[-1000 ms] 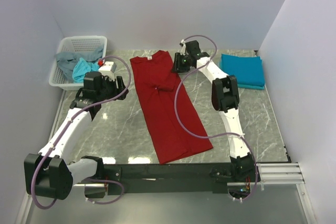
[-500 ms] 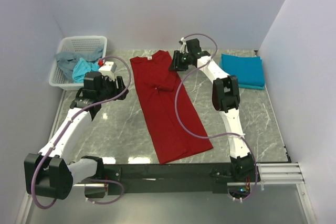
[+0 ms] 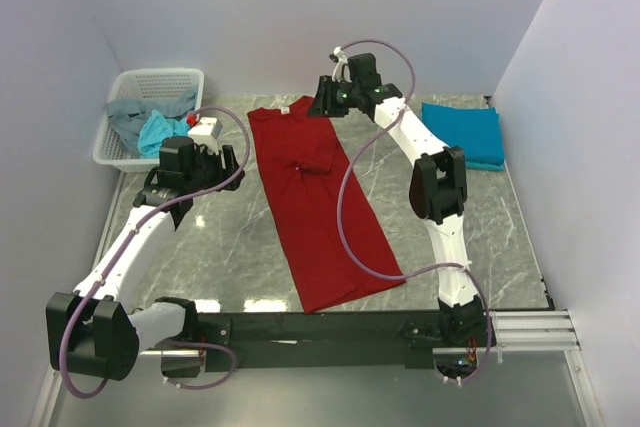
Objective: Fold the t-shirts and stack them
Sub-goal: Fold the tshirt
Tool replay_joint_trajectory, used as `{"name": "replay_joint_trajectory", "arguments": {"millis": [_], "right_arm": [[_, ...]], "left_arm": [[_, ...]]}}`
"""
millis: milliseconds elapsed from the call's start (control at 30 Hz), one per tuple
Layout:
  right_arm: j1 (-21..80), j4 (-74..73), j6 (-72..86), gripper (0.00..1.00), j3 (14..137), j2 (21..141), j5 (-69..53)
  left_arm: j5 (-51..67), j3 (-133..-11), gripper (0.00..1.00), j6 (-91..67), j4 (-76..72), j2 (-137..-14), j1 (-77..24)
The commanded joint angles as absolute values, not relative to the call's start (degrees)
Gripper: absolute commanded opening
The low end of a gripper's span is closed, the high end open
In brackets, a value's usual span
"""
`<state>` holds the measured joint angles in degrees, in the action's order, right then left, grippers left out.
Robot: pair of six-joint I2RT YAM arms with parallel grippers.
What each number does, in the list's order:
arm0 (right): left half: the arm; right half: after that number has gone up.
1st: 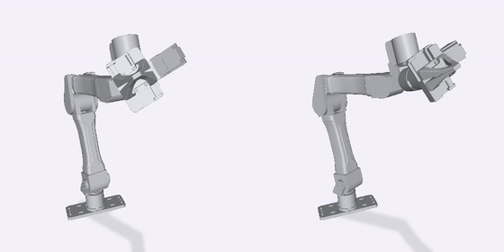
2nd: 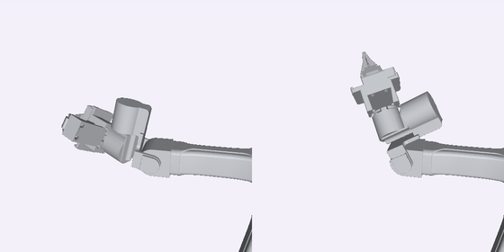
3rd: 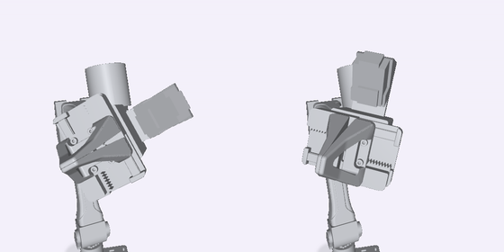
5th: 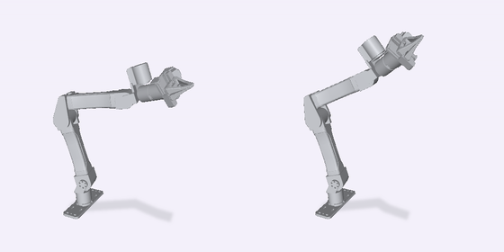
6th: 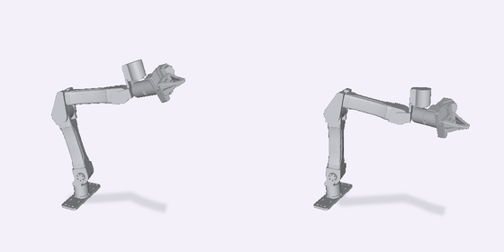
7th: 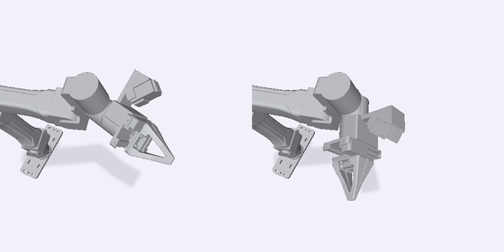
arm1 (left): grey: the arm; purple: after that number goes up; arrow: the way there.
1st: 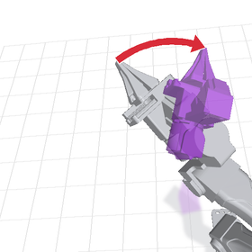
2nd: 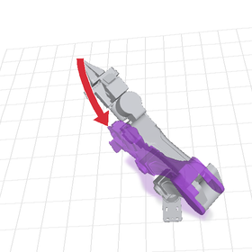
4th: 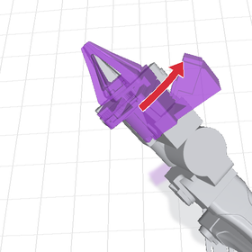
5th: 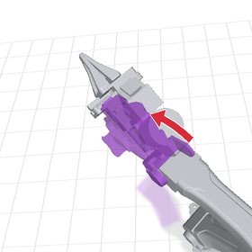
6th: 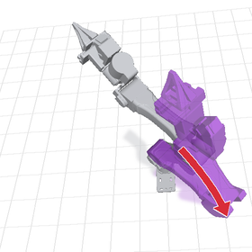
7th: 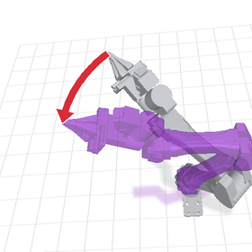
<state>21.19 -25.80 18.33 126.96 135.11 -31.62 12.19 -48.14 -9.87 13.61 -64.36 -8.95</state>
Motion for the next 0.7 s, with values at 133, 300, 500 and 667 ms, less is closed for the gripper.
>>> {"name": "replay_joint_trajectory", "arguments": {"millis": [133, 300, 500, 667], "right_arm": [[17.41, -27.51, 17.67, 0.45, 129.63, 138.15, -25.58], [15.29, -29.09, 17.58, 0.44, 131.31, 142.11, -25.14], [15.38, -29.44, 17.93, 0.44, 132.1, 145.45, -26.1], [15.47, -29.36, 18.37, 0.43, 131.31, 147.04, -28.21]], "left_arm": [[13.45, -50.63, 0.66, -8.79, 12.83, -63.89, -8.96], [13.71, -50.89, 0.66, -8.79, 12.92, -64.42, -8.96], [13.71, -51.06, 0.66, -8.7, 13.09, -65.13, -8.96], [13.71, -51.06, 0.66, -8.79, 13.01, -65.21, -8.96]]}}
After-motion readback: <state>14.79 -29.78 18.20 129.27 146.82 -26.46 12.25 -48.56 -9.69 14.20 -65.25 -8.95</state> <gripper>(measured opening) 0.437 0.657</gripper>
